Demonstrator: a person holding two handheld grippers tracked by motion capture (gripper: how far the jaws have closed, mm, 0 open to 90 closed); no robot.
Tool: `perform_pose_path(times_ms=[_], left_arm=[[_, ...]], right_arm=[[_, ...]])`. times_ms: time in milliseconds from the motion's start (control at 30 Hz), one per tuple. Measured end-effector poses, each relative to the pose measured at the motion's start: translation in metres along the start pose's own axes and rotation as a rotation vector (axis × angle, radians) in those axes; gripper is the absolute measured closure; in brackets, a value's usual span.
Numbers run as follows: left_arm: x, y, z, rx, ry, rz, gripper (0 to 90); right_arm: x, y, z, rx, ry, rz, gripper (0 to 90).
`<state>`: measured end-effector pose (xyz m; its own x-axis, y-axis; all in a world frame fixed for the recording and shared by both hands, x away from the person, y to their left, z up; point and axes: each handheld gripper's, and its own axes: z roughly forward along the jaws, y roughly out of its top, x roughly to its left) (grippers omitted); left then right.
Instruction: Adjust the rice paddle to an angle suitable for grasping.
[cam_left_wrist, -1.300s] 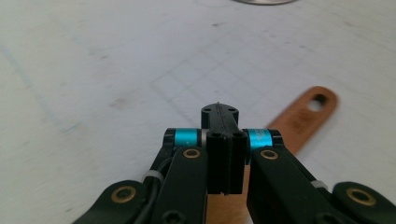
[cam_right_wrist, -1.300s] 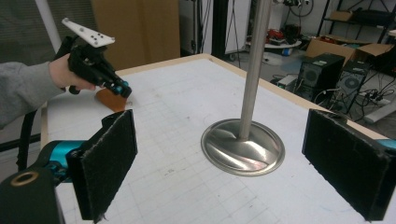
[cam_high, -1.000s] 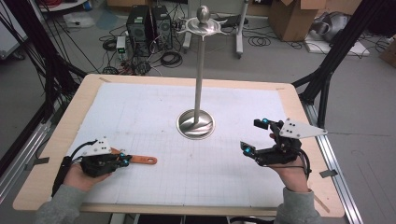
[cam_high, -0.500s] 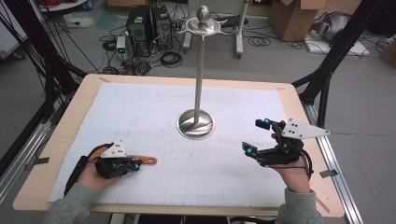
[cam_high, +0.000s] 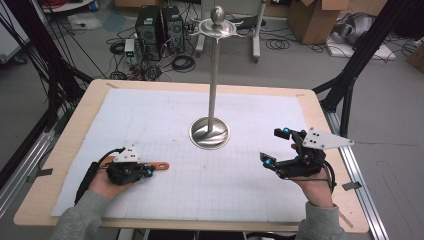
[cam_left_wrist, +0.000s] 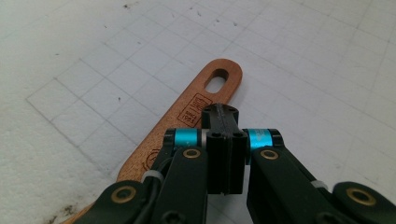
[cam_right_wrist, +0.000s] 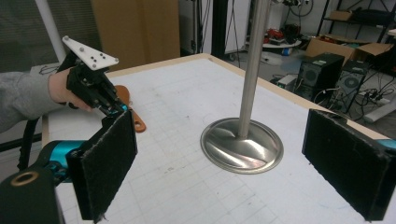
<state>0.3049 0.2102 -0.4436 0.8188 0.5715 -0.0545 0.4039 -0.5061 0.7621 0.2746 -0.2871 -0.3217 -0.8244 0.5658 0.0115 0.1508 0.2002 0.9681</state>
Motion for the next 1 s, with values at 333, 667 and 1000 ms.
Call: perform_pose_path(times_ms=[333, 667, 1000], left_arm=[[0.012, 0.004, 0.004, 0.002, 0.014, -0.040, 89.5], [0.025, 0.016, 0.010, 0.044, 0.032, -0.058, 89.5], [0.045, 0.027, 0.019, 0.054, 0.031, -0.089, 89.5]], right_arm=[[-0.002, -0.002, 0.002, 0.005, -0.002, 0.001, 9.0], [-0.002, -0.002, 0.003, 0.008, 0.004, 0.004, 9.0], [-0.001, -0.002, 0.005, 0.019, 0.010, 0.003, 9.0]])
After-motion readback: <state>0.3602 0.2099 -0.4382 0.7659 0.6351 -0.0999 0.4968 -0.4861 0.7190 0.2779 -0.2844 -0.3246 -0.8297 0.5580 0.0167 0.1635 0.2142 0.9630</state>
